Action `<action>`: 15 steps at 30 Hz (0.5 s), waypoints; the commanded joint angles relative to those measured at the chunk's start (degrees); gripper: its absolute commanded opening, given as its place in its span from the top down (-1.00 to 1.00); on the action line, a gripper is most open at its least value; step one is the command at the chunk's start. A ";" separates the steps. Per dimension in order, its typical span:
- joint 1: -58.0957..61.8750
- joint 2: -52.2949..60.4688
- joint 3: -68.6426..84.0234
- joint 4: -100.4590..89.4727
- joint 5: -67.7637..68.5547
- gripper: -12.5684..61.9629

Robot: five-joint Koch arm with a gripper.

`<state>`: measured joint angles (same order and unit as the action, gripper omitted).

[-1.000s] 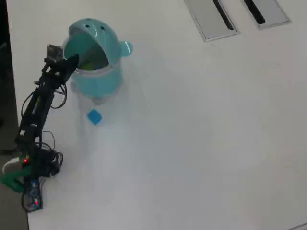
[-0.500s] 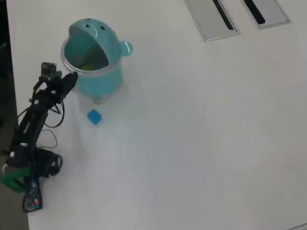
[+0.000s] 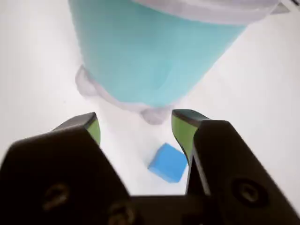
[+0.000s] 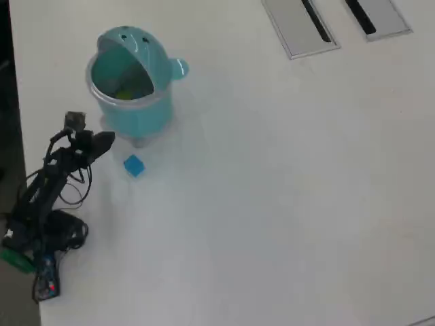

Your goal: Grasp RGB lego blocks and put them in the bin one by one.

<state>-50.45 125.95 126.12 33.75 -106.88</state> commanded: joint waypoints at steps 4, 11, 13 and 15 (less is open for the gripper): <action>1.76 1.23 1.85 -0.88 -0.09 -0.13; 6.42 1.23 10.55 -9.14 9.14 -0.13; 7.29 1.23 12.92 -12.30 10.63 -0.13; 8.88 1.23 14.85 -16.08 12.39 -0.12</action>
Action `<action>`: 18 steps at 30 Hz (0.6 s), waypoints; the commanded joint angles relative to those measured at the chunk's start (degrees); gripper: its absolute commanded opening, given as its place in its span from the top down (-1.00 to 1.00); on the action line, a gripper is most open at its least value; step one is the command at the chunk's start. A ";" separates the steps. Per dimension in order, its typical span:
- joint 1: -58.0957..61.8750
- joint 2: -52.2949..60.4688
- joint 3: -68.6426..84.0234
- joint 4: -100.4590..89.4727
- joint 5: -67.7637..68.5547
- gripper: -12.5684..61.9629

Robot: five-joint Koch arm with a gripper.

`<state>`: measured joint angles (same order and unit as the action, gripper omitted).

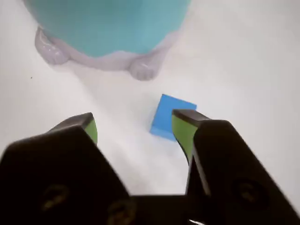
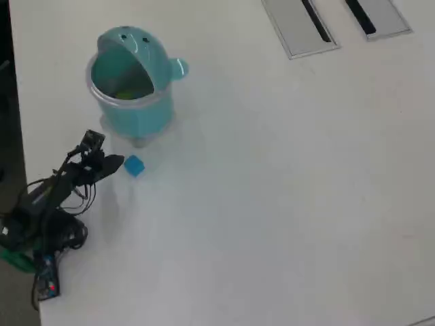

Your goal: Grasp RGB lego blocks and put them in the bin one by one.

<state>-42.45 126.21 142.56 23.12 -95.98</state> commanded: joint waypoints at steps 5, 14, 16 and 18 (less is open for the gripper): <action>2.02 0.26 0.79 -8.96 5.19 -0.12; 2.20 -1.93 2.55 -8.96 11.87 -0.12; 2.20 -2.64 2.81 -9.05 11.87 -0.12; 2.20 -3.52 3.08 -9.67 11.78 -0.12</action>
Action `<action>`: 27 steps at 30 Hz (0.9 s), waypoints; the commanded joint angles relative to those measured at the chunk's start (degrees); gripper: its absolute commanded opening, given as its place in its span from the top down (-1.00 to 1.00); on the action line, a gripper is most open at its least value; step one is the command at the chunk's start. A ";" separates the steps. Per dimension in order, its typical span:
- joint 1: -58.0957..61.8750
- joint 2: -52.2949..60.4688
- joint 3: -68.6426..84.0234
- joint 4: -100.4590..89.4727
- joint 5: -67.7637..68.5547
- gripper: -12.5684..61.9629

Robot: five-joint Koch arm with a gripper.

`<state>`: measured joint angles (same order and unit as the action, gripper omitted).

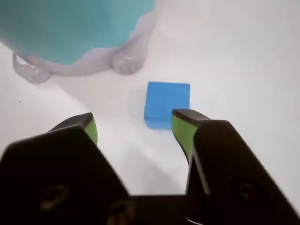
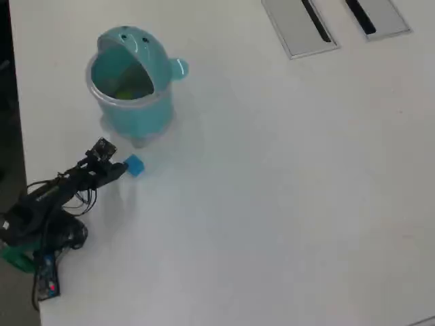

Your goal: Grasp RGB lego blocks and put them in the bin one by one.

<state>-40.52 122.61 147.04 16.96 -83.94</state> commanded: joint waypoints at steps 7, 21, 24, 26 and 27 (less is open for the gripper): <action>1.93 -2.55 -1.76 -4.22 -0.26 -0.12; 6.15 -9.40 -3.34 -7.29 -0.26 -0.12; 6.06 -11.16 -4.22 -7.73 -0.26 -0.12; 6.06 -12.39 -4.83 -8.79 -0.26 -0.12; 6.06 -12.92 -5.10 -9.05 -0.26 -0.12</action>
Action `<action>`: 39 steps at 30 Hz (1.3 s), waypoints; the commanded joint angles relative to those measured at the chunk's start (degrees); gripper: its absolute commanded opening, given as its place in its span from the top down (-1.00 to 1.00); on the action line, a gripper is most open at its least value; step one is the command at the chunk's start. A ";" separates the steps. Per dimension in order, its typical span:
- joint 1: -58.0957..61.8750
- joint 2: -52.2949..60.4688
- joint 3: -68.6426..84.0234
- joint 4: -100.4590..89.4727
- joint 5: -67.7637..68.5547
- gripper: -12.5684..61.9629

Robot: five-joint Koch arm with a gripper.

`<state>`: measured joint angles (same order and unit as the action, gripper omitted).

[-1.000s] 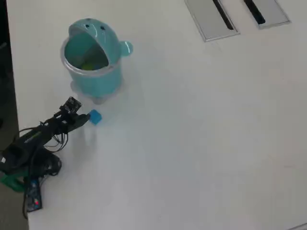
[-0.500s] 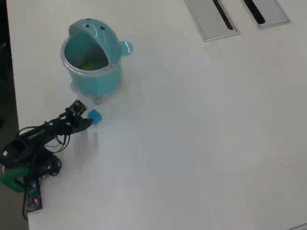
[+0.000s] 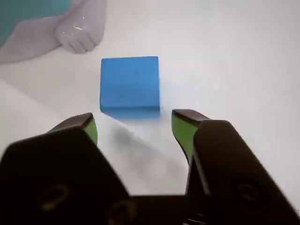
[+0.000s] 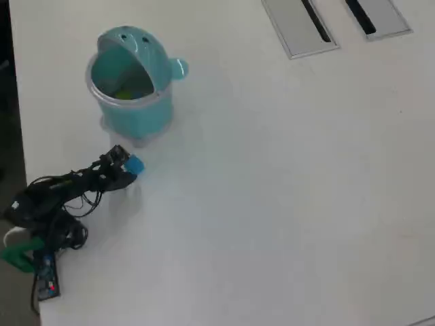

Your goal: Grasp RGB lego blocks and put them in the bin one by one.

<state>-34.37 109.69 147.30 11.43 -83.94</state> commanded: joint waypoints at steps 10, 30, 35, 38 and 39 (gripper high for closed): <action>-0.44 -6.68 -8.53 -8.00 -0.26 -0.11; -5.80 -4.57 -9.67 -11.43 -0.53 0.27; -7.73 2.02 -16.17 -2.72 -1.32 0.27; -8.53 4.31 -17.75 -1.23 -1.32 0.27; -8.79 5.01 -18.02 -1.14 -1.32 0.27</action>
<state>-42.54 112.32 135.09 10.55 -83.94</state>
